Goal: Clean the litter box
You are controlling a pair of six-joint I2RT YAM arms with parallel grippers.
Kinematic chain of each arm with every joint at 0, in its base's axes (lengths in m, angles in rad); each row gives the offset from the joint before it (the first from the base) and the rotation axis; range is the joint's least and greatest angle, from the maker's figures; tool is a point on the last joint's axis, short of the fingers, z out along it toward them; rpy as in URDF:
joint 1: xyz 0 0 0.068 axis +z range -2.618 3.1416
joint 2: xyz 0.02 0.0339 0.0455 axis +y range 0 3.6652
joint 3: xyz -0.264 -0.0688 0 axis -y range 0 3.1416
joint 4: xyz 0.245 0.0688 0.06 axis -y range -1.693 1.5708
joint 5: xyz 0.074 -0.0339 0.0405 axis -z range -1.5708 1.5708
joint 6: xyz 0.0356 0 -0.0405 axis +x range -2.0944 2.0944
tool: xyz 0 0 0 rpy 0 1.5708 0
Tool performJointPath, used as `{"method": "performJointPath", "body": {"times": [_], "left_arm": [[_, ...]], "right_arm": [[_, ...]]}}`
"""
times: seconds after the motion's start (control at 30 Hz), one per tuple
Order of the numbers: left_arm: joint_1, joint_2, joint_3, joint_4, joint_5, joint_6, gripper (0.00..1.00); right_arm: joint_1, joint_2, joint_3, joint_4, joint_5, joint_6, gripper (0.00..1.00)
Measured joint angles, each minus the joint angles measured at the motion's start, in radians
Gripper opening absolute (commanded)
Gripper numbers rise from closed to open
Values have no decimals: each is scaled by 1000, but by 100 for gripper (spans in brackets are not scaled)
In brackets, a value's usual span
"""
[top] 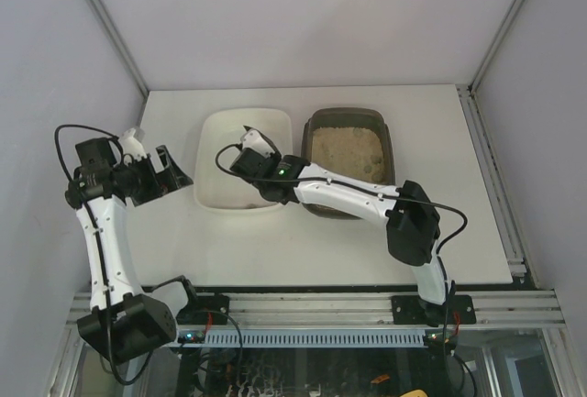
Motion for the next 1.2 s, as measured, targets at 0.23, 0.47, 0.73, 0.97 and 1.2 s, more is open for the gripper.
{"method": "performJointPath", "body": {"times": [0.23,0.47,0.73,0.97,1.2], "left_arm": [[-26,68,21,24,-3,-45,100],[-273,241,150,89,-45,-148,100],[-489,351,310,195,-52,-295,100],[-572,459,358,251,-64,-420,100],[-636,526,375,276,-94,-519,100]], "right_arm": [[-9,-16,105,-162,26,95,0],[-133,-142,163,-502,-109,341,0],[-352,-167,36,-737,-256,534,0],[-418,-164,1,-782,-277,577,0],[-431,-68,41,-730,-240,552,0]]}}
